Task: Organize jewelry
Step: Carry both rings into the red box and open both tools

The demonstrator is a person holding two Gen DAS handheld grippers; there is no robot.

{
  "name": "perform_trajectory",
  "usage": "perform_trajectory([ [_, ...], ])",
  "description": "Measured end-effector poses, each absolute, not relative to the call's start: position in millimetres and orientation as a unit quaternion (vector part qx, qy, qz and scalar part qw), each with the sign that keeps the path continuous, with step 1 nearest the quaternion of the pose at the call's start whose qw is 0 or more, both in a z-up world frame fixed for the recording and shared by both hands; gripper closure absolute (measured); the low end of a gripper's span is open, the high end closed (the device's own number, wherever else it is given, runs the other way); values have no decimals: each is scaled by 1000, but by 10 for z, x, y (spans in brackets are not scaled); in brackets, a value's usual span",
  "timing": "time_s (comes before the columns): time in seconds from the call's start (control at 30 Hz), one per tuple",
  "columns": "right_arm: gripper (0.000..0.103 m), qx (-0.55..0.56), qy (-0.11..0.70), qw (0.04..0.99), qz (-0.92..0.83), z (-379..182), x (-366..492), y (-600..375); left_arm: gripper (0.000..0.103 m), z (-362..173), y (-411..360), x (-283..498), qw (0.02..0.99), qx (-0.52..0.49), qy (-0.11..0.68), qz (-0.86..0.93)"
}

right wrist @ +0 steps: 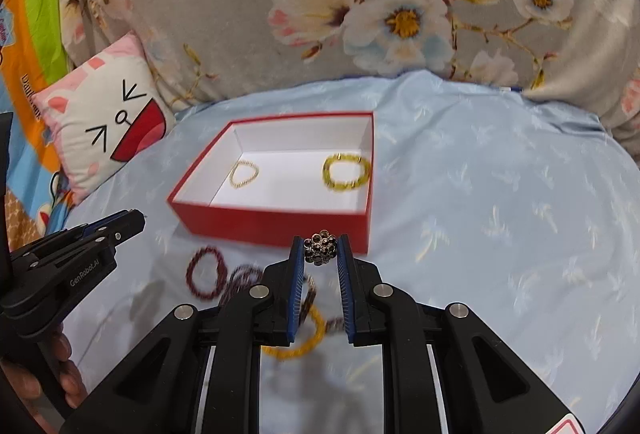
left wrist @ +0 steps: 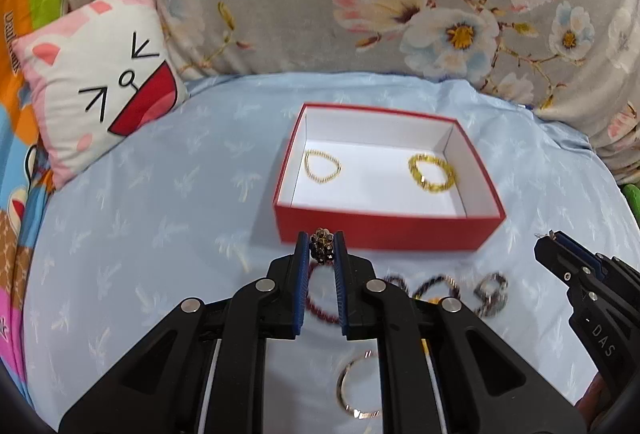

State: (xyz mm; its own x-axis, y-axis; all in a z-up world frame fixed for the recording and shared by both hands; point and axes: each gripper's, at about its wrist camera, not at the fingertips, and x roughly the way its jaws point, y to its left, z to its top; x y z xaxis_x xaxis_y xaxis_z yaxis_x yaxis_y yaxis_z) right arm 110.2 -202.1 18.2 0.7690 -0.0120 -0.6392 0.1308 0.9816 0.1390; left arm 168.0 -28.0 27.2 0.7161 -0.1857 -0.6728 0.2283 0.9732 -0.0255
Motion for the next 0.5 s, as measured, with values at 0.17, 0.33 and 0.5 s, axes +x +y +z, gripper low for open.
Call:
perform_trajectory([
  [0.17, 87, 96, 327, 939, -40, 297, 1445, -2132, 91, 349, -456, 2024, 927, 23, 356, -119],
  [0.33, 87, 95, 334, 937, -38, 252, 1806, -2142, 91, 311, -586, 2340, 926, 27, 358, -113],
  [0.5, 87, 90, 351, 931, -38, 111, 2106, -2128, 91, 207, -648, 2613, 924, 26, 366, -109],
])
